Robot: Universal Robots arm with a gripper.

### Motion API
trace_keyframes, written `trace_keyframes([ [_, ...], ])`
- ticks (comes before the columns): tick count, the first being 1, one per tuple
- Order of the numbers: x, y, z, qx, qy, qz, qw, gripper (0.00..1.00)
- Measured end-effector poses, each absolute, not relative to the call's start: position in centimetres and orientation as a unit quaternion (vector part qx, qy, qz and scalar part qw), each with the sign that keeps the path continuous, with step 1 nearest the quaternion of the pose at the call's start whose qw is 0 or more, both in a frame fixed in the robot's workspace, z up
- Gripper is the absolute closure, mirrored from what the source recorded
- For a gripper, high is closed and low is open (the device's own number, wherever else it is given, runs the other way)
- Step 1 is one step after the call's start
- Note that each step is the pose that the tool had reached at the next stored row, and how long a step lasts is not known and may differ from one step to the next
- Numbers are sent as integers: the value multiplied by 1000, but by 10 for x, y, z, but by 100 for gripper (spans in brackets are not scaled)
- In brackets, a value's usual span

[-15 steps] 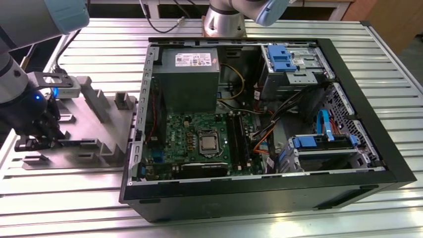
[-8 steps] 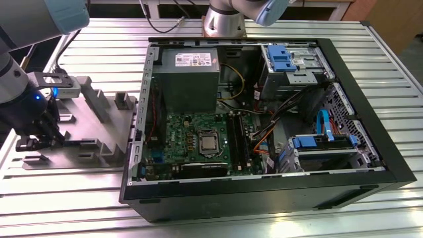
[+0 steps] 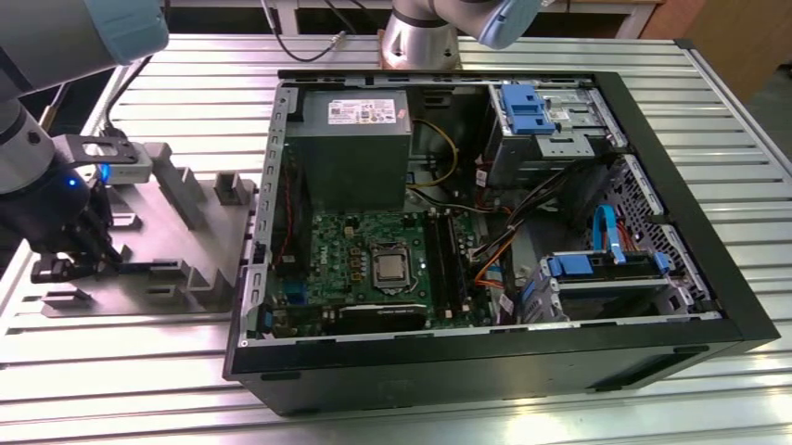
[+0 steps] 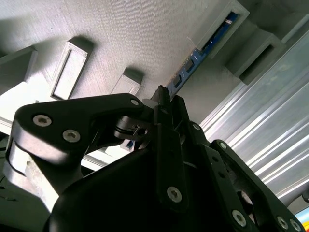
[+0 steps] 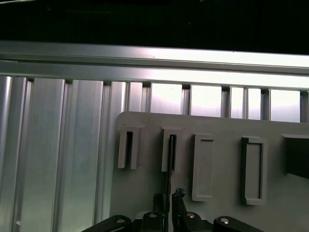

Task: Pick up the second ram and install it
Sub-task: 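Pick up the second ram and move it above second insertion slot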

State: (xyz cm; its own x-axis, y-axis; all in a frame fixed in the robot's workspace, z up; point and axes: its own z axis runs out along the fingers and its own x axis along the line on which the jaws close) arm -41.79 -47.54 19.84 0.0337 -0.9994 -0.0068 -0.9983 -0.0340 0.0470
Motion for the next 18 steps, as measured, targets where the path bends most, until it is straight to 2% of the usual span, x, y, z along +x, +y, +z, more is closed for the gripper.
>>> trace_keyframes([
  [7, -418, -475, 198, 719, -695, -19, 14, 79],
  [10, -418, -475, 198, 719, -695, -19, 14, 80],
  [11, -418, -475, 198, 719, -695, -19, 15, 87],
  [18, -418, -475, 198, 719, -695, -19, 14, 88],
])
